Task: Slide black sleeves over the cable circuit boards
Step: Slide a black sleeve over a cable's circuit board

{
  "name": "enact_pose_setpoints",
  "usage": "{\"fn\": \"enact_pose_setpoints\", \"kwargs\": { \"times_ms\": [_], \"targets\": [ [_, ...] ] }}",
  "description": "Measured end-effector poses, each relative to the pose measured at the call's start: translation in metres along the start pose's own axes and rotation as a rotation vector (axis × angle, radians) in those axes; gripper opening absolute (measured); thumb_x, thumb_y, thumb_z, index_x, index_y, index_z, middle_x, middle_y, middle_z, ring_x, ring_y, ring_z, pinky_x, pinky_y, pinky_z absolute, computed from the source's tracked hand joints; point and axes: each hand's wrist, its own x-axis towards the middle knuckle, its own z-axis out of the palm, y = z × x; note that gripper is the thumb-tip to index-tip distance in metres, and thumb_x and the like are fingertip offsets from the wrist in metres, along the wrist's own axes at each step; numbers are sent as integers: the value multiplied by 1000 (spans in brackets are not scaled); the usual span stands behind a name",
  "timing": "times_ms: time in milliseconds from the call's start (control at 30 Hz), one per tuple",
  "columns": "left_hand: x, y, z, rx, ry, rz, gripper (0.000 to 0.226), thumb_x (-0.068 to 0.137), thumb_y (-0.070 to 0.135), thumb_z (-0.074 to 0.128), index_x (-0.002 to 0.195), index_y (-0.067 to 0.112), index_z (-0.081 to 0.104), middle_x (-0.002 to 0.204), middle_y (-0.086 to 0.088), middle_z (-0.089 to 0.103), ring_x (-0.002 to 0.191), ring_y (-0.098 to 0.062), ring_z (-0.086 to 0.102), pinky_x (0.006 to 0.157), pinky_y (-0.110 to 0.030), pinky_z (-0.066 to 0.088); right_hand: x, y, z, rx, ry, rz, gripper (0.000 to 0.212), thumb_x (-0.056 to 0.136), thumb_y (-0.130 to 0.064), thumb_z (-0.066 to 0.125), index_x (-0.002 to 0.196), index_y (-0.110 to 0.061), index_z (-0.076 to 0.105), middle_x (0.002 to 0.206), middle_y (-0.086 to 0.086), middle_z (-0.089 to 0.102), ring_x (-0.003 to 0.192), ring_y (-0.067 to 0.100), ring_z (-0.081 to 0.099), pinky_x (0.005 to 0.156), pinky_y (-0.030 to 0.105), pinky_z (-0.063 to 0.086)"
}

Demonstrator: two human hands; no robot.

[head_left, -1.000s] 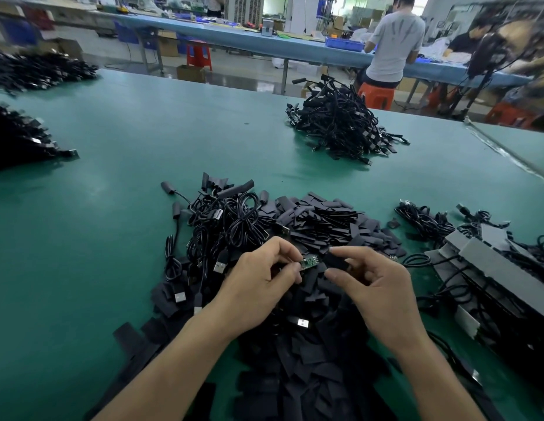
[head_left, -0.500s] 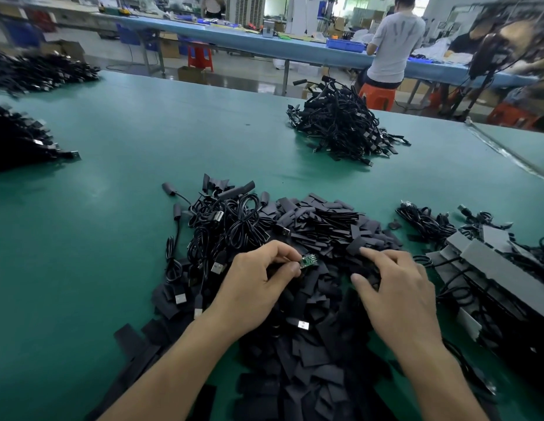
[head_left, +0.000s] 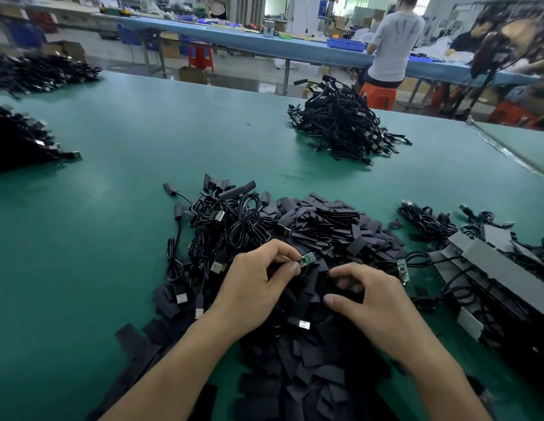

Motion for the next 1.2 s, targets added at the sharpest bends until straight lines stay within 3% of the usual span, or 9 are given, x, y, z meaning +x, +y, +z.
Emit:
{"fn": "enact_pose_setpoints", "kwargs": {
  "times_ms": [100,267,400,567,700,833,967,1100,1200],
  "targets": [
    [0,-1,0,2,2,1,20,95,17,66,96,37,64,92,21,71,91,0,68,73,-14,51,2,3,1,55,108,-28,24,80,-22,81,96,-37,70,81,-15,64,84,1,59,78,20,49],
    [-1,-1,0,-20,8,13,20,96,17,66,96,37,64,91,21,71,88,0,68,72,-12,51,4,2,2,125,260,-58,15,83,-22,79,97,-25,78,82,-24,68,81,-10,61,70,4,43],
    [-1,-2,0,-19,7,8,23,96,17,65,95,39,63,92,22,71,89,1,68,72,-10,50,4,1,4,110,257,-62,18,86,-21,75,105,-22,77,84,-24,69,82,-9,64,76,12,49],
    [0,-4,1,-9,12,1,19,96,22,64,98,40,63,94,23,69,88,-4,69,71,-20,56,3,-1,5,130,204,-73,23,89,-24,73,108,-36,70,75,-20,66,68,-3,60,62,11,45],
    [0,-5,2,-3,17,-18,16,95,26,64,101,42,62,98,20,69,83,-17,70,70,-41,59,3,-2,9,-181,284,-76,34,87,-32,71,121,-30,67,102,-14,55,100,13,55,87,31,46],
    [0,-6,2,-8,30,-17,16,95,25,65,101,40,63,96,19,69,82,-14,70,71,-43,59,4,-15,15,-209,225,-107,46,84,-56,60,120,-29,69,100,-12,48,97,10,41,88,30,36],
    [0,-6,2,-16,28,-19,15,95,25,65,101,39,63,96,19,69,83,-16,70,70,-44,59,5,-18,21,-214,84,-76,53,84,-60,60,132,-34,60,103,-16,45,103,6,38,94,29,37],
    [0,-5,2,-24,39,-19,15,95,25,65,101,39,63,95,17,69,81,-18,69,68,-45,58,6,-17,21,-120,106,-87,43,82,-49,72,122,-33,66,103,-17,51,104,7,45,95,31,43],
    [0,-5,2,-26,44,-23,18,95,25,66,102,41,62,95,16,68,80,-14,67,70,-38,58,5,-17,21,54,204,-130,25,76,-31,83,96,-36,69,91,-19,60,92,3,54,81,22,48]
  ]
}}
